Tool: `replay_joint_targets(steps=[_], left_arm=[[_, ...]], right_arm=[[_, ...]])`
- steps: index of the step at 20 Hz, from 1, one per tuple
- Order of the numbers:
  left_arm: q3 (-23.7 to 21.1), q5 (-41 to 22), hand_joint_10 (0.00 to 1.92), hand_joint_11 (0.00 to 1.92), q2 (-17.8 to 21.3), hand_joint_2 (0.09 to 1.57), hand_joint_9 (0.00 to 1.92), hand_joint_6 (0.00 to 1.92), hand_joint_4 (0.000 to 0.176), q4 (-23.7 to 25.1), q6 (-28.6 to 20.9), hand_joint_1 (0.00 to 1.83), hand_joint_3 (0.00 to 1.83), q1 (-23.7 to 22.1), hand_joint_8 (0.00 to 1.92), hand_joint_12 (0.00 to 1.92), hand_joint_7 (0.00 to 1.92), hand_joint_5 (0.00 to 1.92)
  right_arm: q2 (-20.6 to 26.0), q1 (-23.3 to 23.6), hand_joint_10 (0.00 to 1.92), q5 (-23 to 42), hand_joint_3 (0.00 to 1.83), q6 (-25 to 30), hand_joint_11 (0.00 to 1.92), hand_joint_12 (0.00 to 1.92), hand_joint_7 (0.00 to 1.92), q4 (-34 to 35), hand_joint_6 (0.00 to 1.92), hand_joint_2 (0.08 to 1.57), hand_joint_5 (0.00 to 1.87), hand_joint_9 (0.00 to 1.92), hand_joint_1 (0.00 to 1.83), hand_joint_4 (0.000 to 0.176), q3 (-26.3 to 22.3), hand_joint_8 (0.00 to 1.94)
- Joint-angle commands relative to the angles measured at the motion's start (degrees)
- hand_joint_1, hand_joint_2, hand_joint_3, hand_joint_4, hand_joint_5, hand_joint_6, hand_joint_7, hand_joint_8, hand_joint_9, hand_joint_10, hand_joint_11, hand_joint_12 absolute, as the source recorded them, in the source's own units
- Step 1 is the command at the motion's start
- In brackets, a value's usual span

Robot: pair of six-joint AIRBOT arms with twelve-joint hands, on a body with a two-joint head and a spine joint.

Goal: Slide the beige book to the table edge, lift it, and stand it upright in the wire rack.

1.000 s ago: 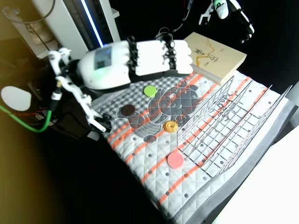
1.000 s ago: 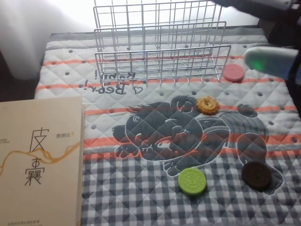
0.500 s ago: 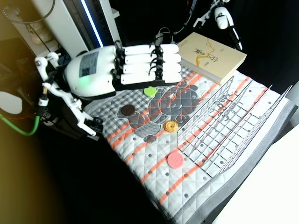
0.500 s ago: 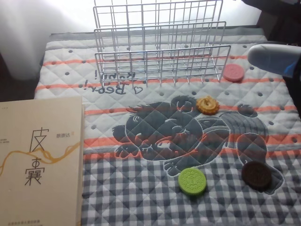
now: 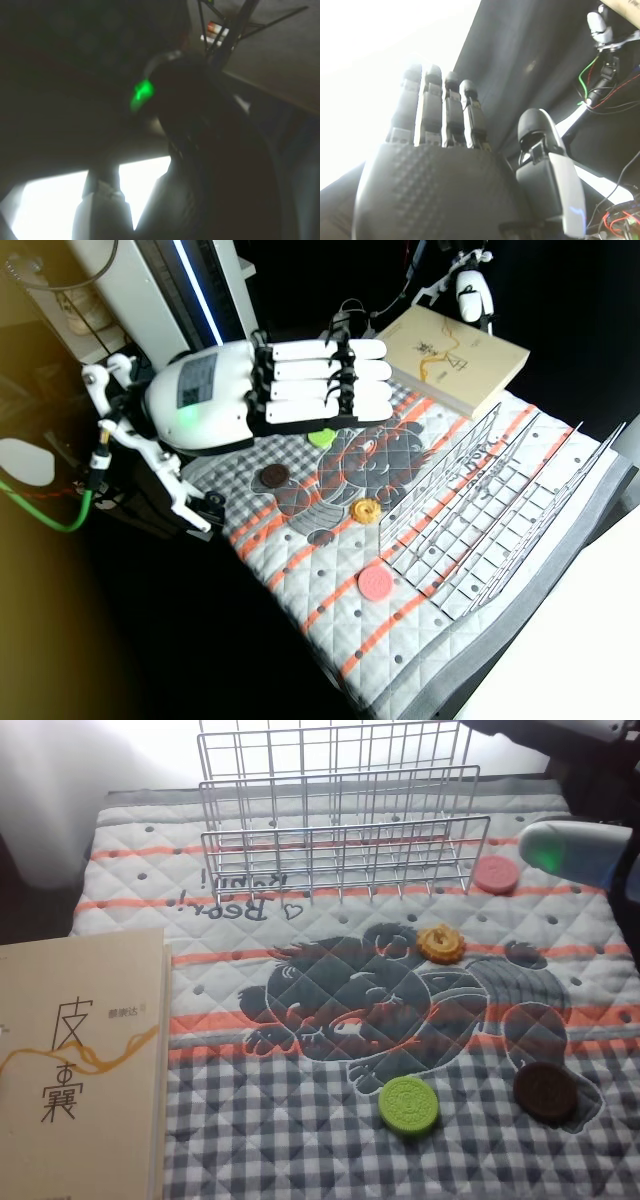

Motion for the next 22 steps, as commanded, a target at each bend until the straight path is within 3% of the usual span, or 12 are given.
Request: replay_joint_targets(steps=[1, 2, 4, 5, 6, 7, 8, 9, 10, 11, 19, 22], left_arm=[[0.5, -4.5, 1.90, 0.76, 0.0, 0.95, 0.74, 0.00, 0.018, -0.6, -1.0, 0.22, 0.00, -0.9, 1.77, 1.92, 0.69, 0.23], [0.7, -4.0, 1.92, 0.78, -0.1, 0.95, 0.75, 0.00, 0.013, -0.1, -1.0, 0.21, 0.00, -1.5, 1.79, 1.92, 0.67, 0.23], [0.9, -3.6, 1.58, 0.57, -0.2, 0.95, 0.62, 0.00, 0.026, 0.1, -1.0, 0.21, 0.00, -1.8, 1.11, 1.92, 0.71, 0.22], [1.0, -3.4, 1.85, 0.83, -0.3, 0.98, 0.78, 0.00, 0.024, 0.1, -1.0, 0.33, 0.00, -1.9, 1.50, 1.92, 0.77, 0.26], [1.3, -3.1, 1.21, 0.18, -0.6, 1.01, 0.37, 0.01, 0.023, 0.1, -1.0, 0.48, 0.00, -1.9, 0.77, 1.83, 0.48, 0.34], [1.5, -3.0, 0.55, 0.30, -1.0, 1.08, 0.60, 0.02, 0.000, -0.5, -1.0, 0.81, 0.01, -1.9, 0.28, 1.35, 0.62, 0.58], [1.8, -3.0, 0.16, 0.56, -1.2, 1.09, 0.90, 0.86, 0.000, -1.0, -1.0, 1.14, 0.02, -1.9, 0.67, 0.87, 1.00, 0.86], [2.0, -3.5, 0.90, 0.74, -1.2, 1.08, 1.01, 0.87, 0.000, -1.8, -1.0, 1.33, 0.01, -1.9, 0.79, 0.89, 1.05, 0.93], [2.1, -4.1, 0.77, 0.73, -1.2, 1.09, 1.01, 0.84, 0.000, -2.5, -1.0, 1.26, 0.00, -1.9, 0.93, 1.20, 1.05, 1.00], [2.3, -4.9, 1.06, 0.78, -0.8, 1.06, 1.04, 0.73, 0.000, -3.7, -0.8, 1.36, 0.00, -1.9, 0.74, 1.32, 1.11, 1.05], [2.3, -14.9, 1.10, 0.77, 3.9, 1.06, 0.97, 0.81, 0.000, -19.5, 2.3, 1.39, 0.00, 2.5, 0.67, 1.04, 1.12, 1.07], [1.7, -19.8, 1.06, 1.09, 4.9, 1.05, 1.10, 0.66, 0.000, -22.2, 2.3, 1.40, 0.00, 2.9, 0.65, 0.96, 1.13, 1.04]], right_arm=[[-0.1, 0.5, 0.01, 7.0, 0.01, 0.2, 0.24, 0.12, 0.23, 2.0, 0.00, 1.39, 0.20, 0.25, 0.00, 0.000, 0.0, 0.00], [0.0, 0.4, 0.01, 7.0, 0.00, 0.2, 0.22, 0.11, 0.23, 2.0, 0.01, 1.38, 0.20, 0.24, 0.00, 0.000, 0.0, 0.00], [0.0, 0.3, 0.00, 7.0, 0.00, 0.2, 0.20, 0.10, 0.21, 2.0, 0.00, 1.39, 0.20, 0.22, 0.00, 0.000, 0.0, 0.00], [-0.1, 0.2, 0.00, 7.0, 0.01, 0.2, 0.17, 0.08, 0.18, 2.0, 0.00, 1.41, 0.18, 0.18, 0.00, 0.000, 0.0, 0.00], [-0.2, 0.1, 0.00, 7.0, 0.01, 0.2, 0.17, 0.08, 0.16, 2.0, 0.00, 1.42, 0.17, 0.17, 0.00, 0.000, 0.1, 0.00], [-0.2, 0.1, 0.00, 7.0, 0.02, 0.2, 0.17, 0.08, 0.16, 2.0, 0.00, 1.43, 0.17, 0.17, 0.00, 0.000, 0.1, 0.00], [-0.3, -0.1, 0.00, 7.0, 0.01, 0.2, 0.18, 0.09, 0.15, 2.0, 0.00, 1.42, 0.18, 0.16, 0.00, 0.000, 0.1, 0.00], [-0.3, -0.2, 0.00, 7.0, 0.01, 0.2, 0.16, 0.08, 0.14, 2.0, 0.00, 1.43, 0.17, 0.14, 0.00, 0.000, 0.0, 0.00], [-0.2, -0.2, 0.00, 7.0, 0.01, 0.2, 0.15, 0.07, 0.13, 2.0, 0.00, 1.43, 0.17, 0.13, 0.00, 0.000, 0.0, 0.00], [0.1, -0.3, 0.01, 7.0, 0.01, 0.2, 0.17, 0.08, 0.14, 2.0, 0.00, 1.42, 0.17, 0.15, 0.00, 0.000, -0.1, 0.00], [0.6, -0.8, 0.01, 7.0, 0.01, 0.2, 0.18, 0.08, 0.17, 2.5, 0.00, 1.43, 0.15, 0.18, 0.00, 0.000, -0.6, 0.01], [0.7, -0.9, 0.01, 7.0, 0.00, 0.2, 0.19, 0.09, 0.18, 2.7, 0.00, 1.42, 0.15, 0.18, 0.00, 0.000, -0.7, 0.01]])
